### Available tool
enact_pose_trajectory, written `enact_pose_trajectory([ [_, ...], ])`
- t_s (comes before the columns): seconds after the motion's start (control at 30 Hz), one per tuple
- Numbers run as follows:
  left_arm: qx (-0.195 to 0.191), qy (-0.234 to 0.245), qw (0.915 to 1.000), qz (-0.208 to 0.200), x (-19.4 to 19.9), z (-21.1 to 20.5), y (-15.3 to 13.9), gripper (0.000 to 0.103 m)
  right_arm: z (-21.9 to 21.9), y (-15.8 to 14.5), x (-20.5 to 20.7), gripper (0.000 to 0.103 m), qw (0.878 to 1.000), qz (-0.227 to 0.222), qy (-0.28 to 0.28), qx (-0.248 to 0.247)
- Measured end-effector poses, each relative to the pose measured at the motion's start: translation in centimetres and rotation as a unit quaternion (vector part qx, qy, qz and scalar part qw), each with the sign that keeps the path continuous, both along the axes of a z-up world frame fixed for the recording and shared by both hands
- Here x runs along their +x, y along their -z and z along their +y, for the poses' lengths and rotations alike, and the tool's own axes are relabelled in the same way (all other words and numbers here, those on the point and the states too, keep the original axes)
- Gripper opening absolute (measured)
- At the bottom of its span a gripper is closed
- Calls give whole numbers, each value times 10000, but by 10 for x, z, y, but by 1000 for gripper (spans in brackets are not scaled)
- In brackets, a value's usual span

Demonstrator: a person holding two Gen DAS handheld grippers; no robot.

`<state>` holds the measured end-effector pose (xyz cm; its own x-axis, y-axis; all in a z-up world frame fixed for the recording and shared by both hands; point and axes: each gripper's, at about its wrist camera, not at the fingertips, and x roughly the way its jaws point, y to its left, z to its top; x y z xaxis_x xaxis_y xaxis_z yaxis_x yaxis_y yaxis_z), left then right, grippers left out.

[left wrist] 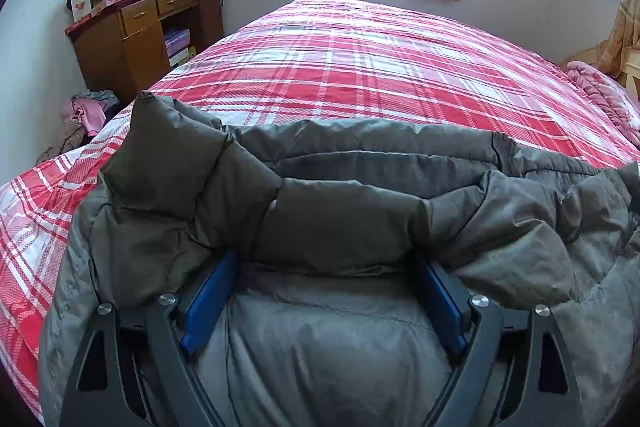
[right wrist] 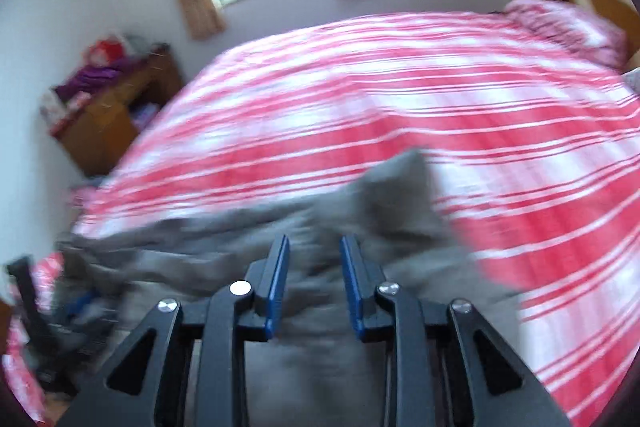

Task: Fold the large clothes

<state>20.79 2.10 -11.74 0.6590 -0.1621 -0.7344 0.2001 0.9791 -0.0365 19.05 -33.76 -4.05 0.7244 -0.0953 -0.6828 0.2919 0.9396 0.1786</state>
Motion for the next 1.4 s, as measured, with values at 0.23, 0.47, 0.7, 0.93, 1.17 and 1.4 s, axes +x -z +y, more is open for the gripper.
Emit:
enact_pose_trajectory([
  [0.23,-46,16,10000,-12,-1,1,0,88,-30,48,-8,25,9994,117,241,240],
  [0.47,-156,23,9999,-38,-2,5,-1,88,-55,63,-14,22,9924,-233,278,1177],
  [0.7,-309,294,9986,318,-3,19,-22,87,-58,63,-4,22,9960,-3,262,852],
  [0.93,-430,-282,9985,-189,-20,88,-61,88,-43,17,-52,22,9983,-197,139,532],
  [1.17,-750,-794,9926,530,1,122,3,90,-32,56,-57,22,9994,143,286,-144],
  [1.4,-1321,-498,9894,330,-44,156,-32,90,-10,32,-70,22,9941,311,470,-925],
])
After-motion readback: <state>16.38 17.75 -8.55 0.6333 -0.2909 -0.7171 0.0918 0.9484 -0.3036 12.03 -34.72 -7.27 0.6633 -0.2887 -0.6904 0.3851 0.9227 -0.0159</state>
